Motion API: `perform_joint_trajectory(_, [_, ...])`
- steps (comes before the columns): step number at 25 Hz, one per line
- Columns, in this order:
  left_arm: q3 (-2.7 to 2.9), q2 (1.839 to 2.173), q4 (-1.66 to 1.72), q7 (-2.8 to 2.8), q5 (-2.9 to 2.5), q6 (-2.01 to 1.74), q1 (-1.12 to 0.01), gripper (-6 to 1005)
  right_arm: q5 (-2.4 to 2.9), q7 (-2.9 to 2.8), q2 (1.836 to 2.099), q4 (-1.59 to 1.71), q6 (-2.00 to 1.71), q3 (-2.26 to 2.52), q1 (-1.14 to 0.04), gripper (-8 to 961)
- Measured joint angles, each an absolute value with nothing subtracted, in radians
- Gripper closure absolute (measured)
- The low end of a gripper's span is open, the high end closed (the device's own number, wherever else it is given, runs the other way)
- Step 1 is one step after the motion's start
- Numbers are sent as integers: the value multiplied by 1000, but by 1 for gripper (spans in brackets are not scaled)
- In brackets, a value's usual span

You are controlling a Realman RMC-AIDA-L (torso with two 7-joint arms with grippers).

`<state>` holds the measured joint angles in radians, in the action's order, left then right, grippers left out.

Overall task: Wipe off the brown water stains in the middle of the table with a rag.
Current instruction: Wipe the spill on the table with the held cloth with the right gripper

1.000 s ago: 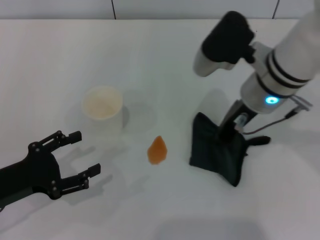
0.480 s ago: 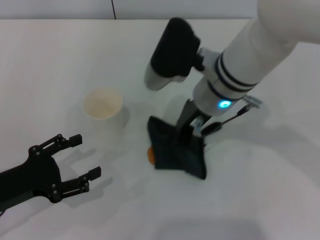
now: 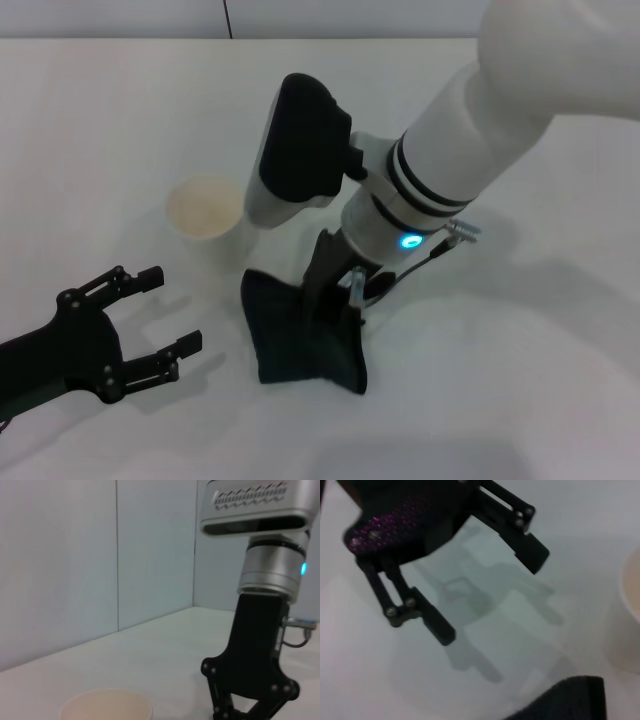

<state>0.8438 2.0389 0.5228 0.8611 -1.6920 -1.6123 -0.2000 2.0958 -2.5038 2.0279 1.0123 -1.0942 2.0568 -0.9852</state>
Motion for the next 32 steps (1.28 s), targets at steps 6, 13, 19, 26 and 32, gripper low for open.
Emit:
perform_joint_trajectory(6, [843, 2042, 523, 859, -1687, -1607, -199, 130, 2197, -2512, 2027, 984, -1079, 2019, -976, 911])
perform_joint_trajectory(13, [842, 2042, 519, 857, -1685, -1598, -202, 130, 2301, -2509, 2024, 993, -1088, 1934, -934, 907])
perform_joint_trajectory(19, [842, 2042, 517, 856, -1684, -1598, -206, 130, 2256, -2502, 2027, 1005, -1078, 1996, -939, 904])
perform_joint_trajectory(26, [842, 2040, 517, 863, -1684, -1597, -209, 130, 2127, -2449, 2028, 1093, -1083, 2061, -925, 900])
perform_joint_trajectory(32, [842, 2040, 518, 863, -1684, -1592, -209, 131, 2110, -2435, 2028, 1057, -1027, 2091, -930, 897])
